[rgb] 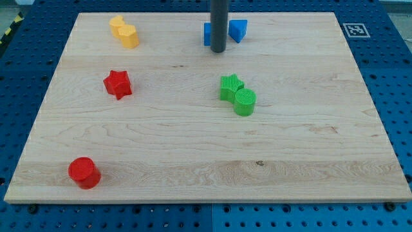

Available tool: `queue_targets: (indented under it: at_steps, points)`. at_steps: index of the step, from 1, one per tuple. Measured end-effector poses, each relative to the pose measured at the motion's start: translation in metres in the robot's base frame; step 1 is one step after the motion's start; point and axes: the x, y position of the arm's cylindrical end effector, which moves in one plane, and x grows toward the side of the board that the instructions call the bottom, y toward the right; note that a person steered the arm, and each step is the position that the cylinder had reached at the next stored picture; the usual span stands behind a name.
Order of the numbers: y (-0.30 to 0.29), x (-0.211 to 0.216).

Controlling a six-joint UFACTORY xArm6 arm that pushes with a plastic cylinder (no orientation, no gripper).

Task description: Move the arm diagonal to the green circle

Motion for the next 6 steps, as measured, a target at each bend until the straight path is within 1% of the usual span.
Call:
queue_targets:
  at_steps: [1,3,5,6]
  points:
    - [0.035,0.015]
    - [0.042,0.015]
    - [0.044,0.038]
    - [0.059,0.038]
